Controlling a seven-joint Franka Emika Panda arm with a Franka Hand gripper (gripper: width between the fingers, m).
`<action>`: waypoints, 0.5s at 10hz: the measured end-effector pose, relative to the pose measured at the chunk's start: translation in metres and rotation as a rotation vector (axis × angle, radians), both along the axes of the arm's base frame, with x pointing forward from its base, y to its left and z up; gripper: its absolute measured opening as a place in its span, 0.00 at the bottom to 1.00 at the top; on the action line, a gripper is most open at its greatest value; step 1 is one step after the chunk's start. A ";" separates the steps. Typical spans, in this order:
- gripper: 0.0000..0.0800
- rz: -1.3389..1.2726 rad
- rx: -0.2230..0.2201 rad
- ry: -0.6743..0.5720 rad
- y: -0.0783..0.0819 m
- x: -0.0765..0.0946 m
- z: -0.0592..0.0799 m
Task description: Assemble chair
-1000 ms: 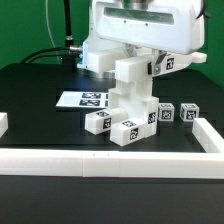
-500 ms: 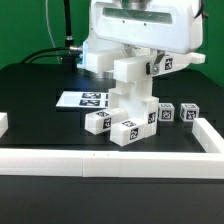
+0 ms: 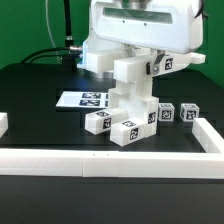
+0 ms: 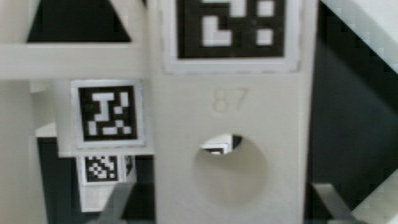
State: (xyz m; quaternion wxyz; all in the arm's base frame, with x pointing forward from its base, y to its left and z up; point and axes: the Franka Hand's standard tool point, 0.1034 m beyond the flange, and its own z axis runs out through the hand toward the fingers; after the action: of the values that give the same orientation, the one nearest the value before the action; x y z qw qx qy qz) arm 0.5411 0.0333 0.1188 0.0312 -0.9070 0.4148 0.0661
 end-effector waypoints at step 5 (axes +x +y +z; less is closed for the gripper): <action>0.36 0.000 0.000 0.000 0.000 0.000 0.000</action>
Offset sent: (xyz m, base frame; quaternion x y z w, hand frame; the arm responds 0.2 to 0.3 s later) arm 0.0000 0.0000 0.0000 0.0000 0.0000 0.0000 1.0000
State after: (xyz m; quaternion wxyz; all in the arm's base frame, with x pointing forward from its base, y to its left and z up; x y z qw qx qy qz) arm 0.5410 0.0333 0.1192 0.0314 -0.9070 0.4147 0.0661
